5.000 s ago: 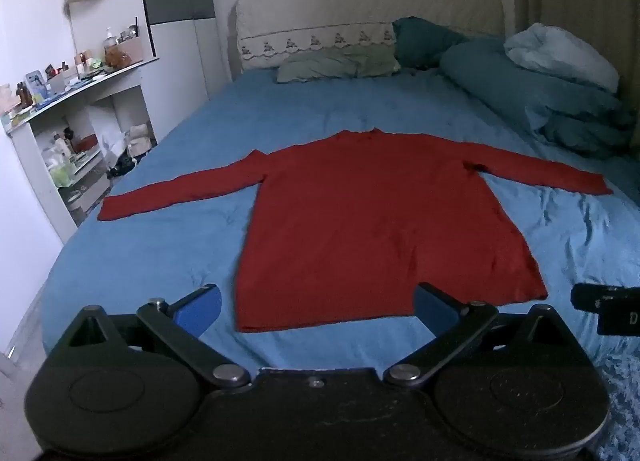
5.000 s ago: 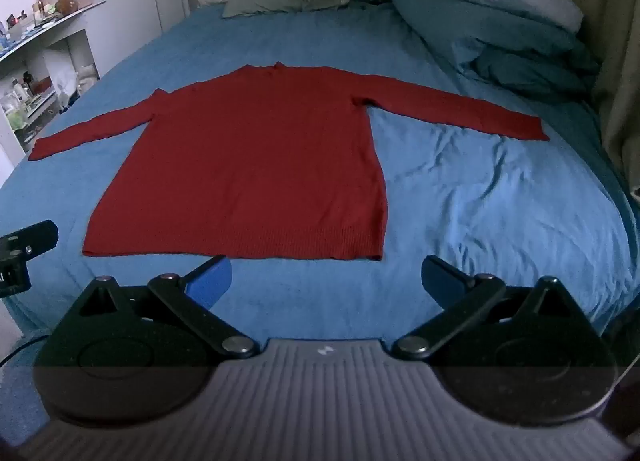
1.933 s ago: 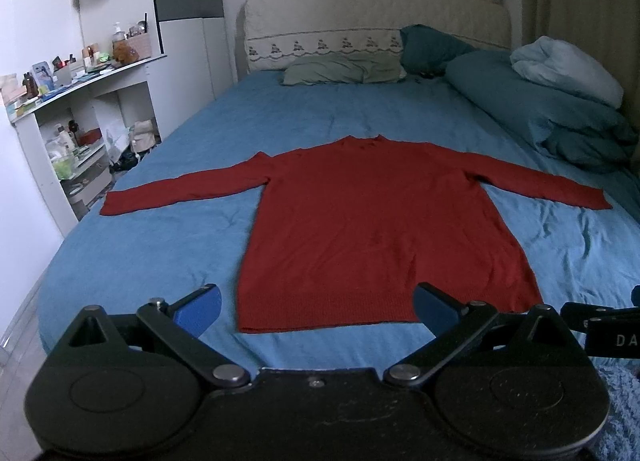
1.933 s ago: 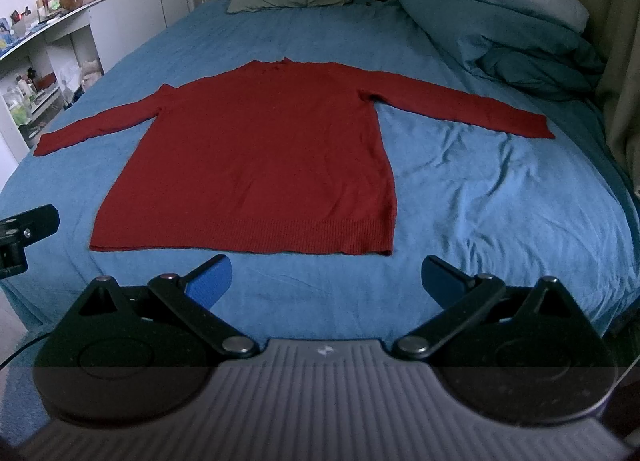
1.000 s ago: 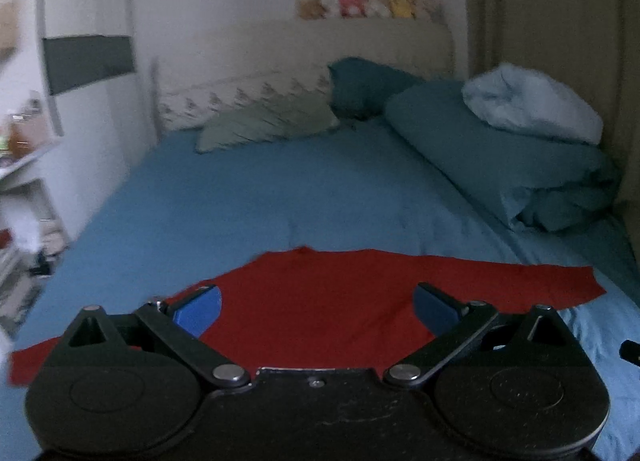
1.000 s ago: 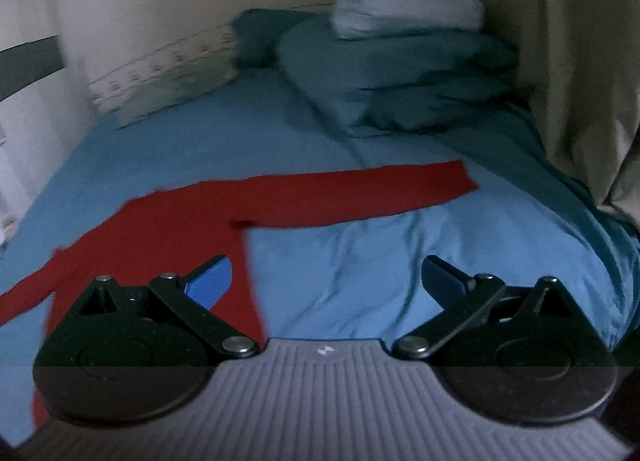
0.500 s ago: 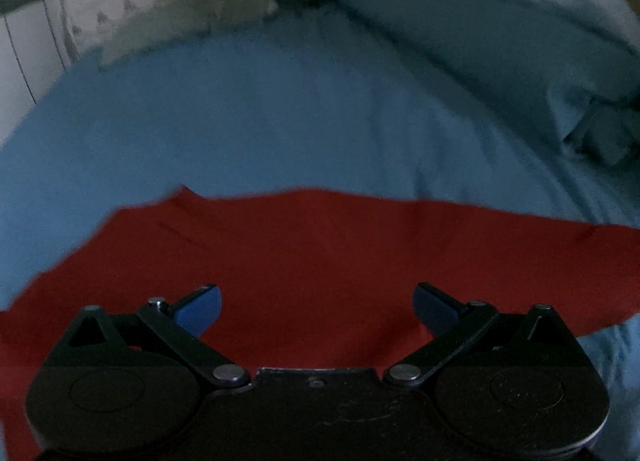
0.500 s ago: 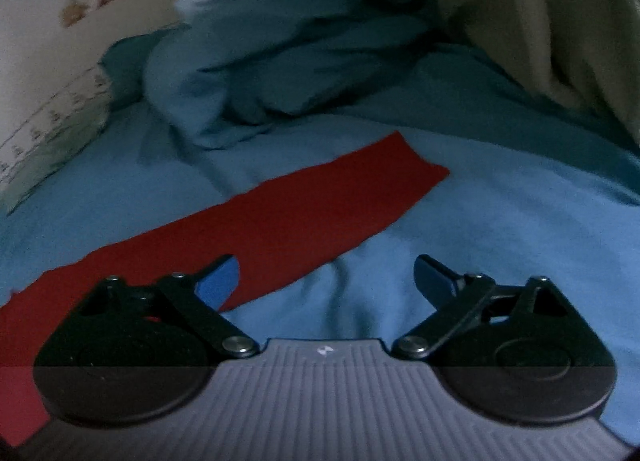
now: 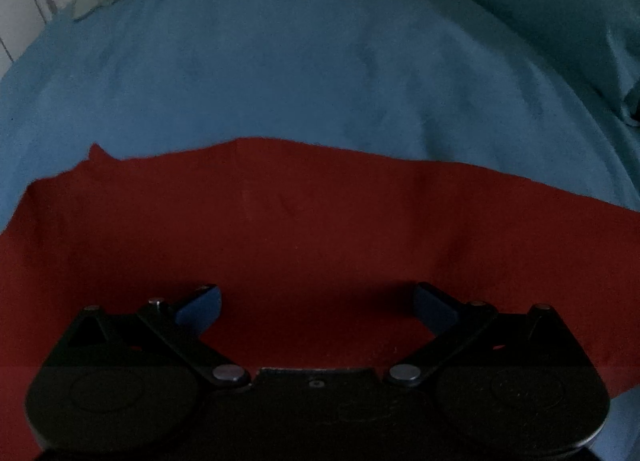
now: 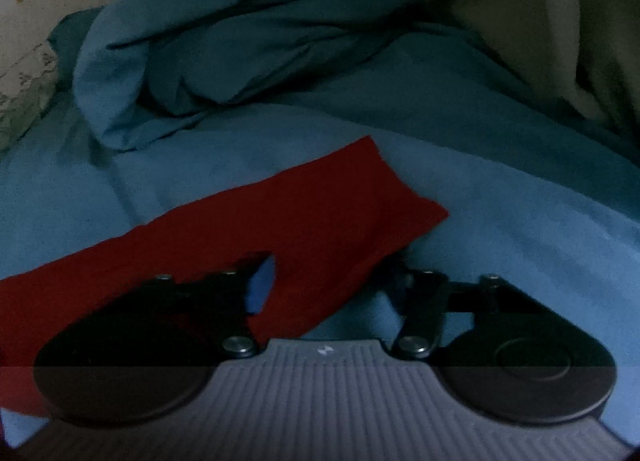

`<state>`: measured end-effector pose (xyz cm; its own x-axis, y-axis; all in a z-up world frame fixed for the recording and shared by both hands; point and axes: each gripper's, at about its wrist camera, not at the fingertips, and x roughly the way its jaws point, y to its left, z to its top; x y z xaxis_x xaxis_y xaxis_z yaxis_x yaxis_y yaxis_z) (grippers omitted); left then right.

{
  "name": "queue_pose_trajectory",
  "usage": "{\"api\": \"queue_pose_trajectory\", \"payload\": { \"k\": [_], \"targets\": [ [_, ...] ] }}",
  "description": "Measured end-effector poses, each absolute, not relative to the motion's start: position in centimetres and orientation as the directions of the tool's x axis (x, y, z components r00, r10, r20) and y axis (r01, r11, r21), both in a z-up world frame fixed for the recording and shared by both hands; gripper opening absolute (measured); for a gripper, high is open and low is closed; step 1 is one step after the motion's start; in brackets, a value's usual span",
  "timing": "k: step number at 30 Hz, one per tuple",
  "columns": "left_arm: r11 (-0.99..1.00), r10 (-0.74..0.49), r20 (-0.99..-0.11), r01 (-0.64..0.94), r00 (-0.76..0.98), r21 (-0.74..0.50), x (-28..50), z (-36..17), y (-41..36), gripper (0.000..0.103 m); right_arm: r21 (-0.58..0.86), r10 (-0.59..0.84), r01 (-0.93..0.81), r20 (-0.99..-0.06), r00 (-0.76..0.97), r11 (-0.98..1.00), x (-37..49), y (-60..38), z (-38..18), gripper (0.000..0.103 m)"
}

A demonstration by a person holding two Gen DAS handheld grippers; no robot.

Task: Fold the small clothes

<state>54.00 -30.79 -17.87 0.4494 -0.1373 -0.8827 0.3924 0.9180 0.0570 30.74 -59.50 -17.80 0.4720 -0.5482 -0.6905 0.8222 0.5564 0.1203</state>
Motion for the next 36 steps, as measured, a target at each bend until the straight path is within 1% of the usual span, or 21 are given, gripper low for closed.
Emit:
{"api": "queue_pose_trajectory", "payload": {
  "k": [1,2,3,6,9,13,16,19,21,22,24,26,28,29,31,33,34,35,36],
  "targets": [
    [0.919,-0.136,-0.887,0.392,0.440,0.054,54.3,-18.0,-30.9,0.103,0.106,-0.553,0.827,-0.696,0.458,0.552,30.9,-59.8,-17.6,0.041],
    [0.918,-0.137,-0.891,0.394,0.432,0.050,54.4,-18.0,-30.8,0.103,0.096,-0.556,0.830,-0.699,0.450,0.550,31.1,-60.1,-17.4,0.027],
    [0.917,-0.139,-0.895,0.396,0.424,0.046,54.4,-18.0,-30.7,0.103,0.092,-0.556,0.828,-0.700,0.449,0.553,31.2,-60.3,-17.2,0.021],
    [0.915,-0.152,-0.905,0.403,0.398,0.023,54.7,-17.7,-30.3,0.103,0.082,-0.557,0.816,-0.692,0.459,0.572,31.9,-60.1,-16.0,0.020],
    [0.915,-0.159,-0.913,0.402,0.375,0.006,56.2,-16.8,-29.1,0.103,0.110,-0.541,0.785,-0.665,0.514,0.610,32.8,-58.7,-13.1,0.020],
    [0.917,-0.148,-0.878,0.395,0.455,0.051,55.6,-13.2,-25.6,0.103,0.159,-0.479,0.678,-0.595,0.645,0.717,36.0,-54.5,-7.5,0.020],
    [0.925,-0.156,-0.861,0.377,0.483,0.044,55.9,-10.1,-20.9,0.103,0.204,-0.379,0.548,-0.531,0.758,0.811,39.8,-49.5,-3.6,0.020],
    [0.949,-0.115,-0.853,0.309,0.510,0.057,56.1,-8.0,-14.9,0.103,0.255,-0.222,0.378,-0.481,0.848,0.890,44.4,-42.8,-1.7,0.020],
    [0.965,-0.102,-0.854,0.260,0.510,0.040,56.1,-7.6,-10.9,0.103,0.274,-0.087,0.241,-0.474,0.876,0.931,48.0,-37.6,-2.1,0.020],
    [0.972,-0.090,-0.857,0.234,0.508,0.036,56.1,-7.7,-9.0,0.103,0.281,-0.016,0.173,-0.487,0.873,0.944,49.8,-34.9,-2.9,0.020],
    [0.982,-0.059,-0.866,0.187,0.497,0.040,56.1,-8.3,-5.6,0.103,0.285,0.105,0.070,-0.553,0.826,0.956,53.2,-29.6,-6.2,0.020],
    [0.988,-0.038,-0.871,0.151,0.490,0.042,55.6,-9.3,-2.6,0.103,0.301,0.186,0.012,-0.620,0.763,0.954,55.4,-25.2,-10.9,0.020],
    [0.992,-0.048,-0.873,0.128,0.486,0.016,55.0,-9.9,-0.6,0.103,0.262,0.203,-0.025,-0.685,0.700,0.965,56.3,-21.6,-15.2,0.020],
    [0.993,-0.059,-0.870,0.120,0.489,0.000,54.6,-10.2,0.4,0.103,0.246,0.209,-0.043,-0.702,0.681,0.968,56.4,-20.7,-16.7,0.020],
    [0.993,-0.075,-0.867,0.116,0.493,-0.020,54.4,-10.4,1.5,0.103,0.204,0.198,-0.071,-0.716,0.669,0.976,55.9,-19.1,-18.4,0.020],
    [0.992,-0.096,-0.863,0.114,0.495,-0.045,54.3,-10.3,1.5,0.103,0.190,0.203,-0.095,-0.706,0.679,0.977,55.5,-19.1,-18.8,0.025],
    [0.992,-0.109,-0.861,0.112,0.498,-0.060,55.0,-10.6,1.5,0.103,0.189,0.209,-0.105,-0.700,0.683,0.976,55.3,-19.6,-18.8,0.025],
    [0.991,-0.121,-0.858,0.111,0.499,-0.076,54.8,-10.3,1.4,0.103,0.189,0.220,-0.121,-0.699,0.680,0.974,55.4,-20.2,-18.8,0.036],
    [0.990,-0.136,-0.856,0.110,0.499,-0.094,54.5,-10.2,1.4,0.103,0.187,0.233,-0.142,-0.702,0.673,0.972,55.2,-20.4,-18.6,0.052]
  ]
}}
